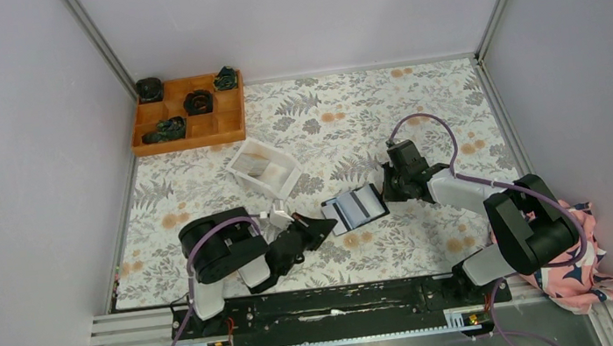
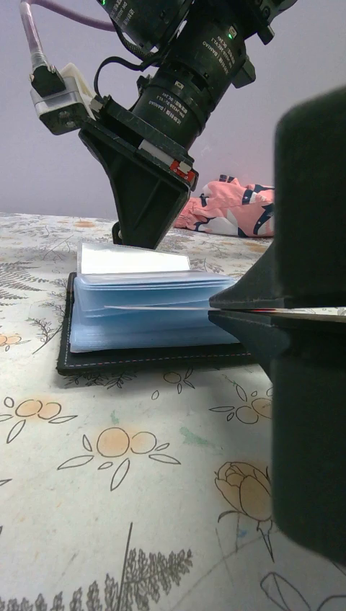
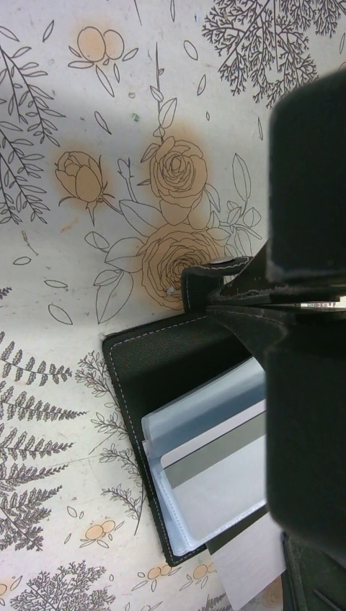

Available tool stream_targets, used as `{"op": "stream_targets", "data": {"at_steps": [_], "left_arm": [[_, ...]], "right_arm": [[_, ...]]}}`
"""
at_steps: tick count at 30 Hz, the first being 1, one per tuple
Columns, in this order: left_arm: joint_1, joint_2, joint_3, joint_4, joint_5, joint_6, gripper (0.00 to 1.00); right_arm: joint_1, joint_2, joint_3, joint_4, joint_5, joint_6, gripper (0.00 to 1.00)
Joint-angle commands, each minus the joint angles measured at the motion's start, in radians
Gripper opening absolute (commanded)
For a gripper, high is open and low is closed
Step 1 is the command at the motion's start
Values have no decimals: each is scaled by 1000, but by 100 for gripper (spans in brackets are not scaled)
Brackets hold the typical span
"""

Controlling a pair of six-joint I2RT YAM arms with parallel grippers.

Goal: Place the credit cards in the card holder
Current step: Turn over the card slot in the card holder.

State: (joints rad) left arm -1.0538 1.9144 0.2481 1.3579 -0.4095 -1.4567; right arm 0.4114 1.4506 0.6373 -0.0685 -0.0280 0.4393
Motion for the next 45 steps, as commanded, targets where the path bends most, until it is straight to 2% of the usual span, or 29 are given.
{"op": "stream_targets", "data": {"at_steps": [1,15,23,45], "left_arm": [[-6,-10,18,57,10,17,0],[-4,-29,113,-81,69,58,0],[2,-62,204,-235,90,112,0],[4,-12,297,-297,118,129,0]], "right_arm": [[-3,39,-1,-7,13,-6,0],[-4,37,2,-13,14,-8,0],[-4,7,11,-30,48,-7,0],[-6,-8,25,-43,88,-10,0]]}}
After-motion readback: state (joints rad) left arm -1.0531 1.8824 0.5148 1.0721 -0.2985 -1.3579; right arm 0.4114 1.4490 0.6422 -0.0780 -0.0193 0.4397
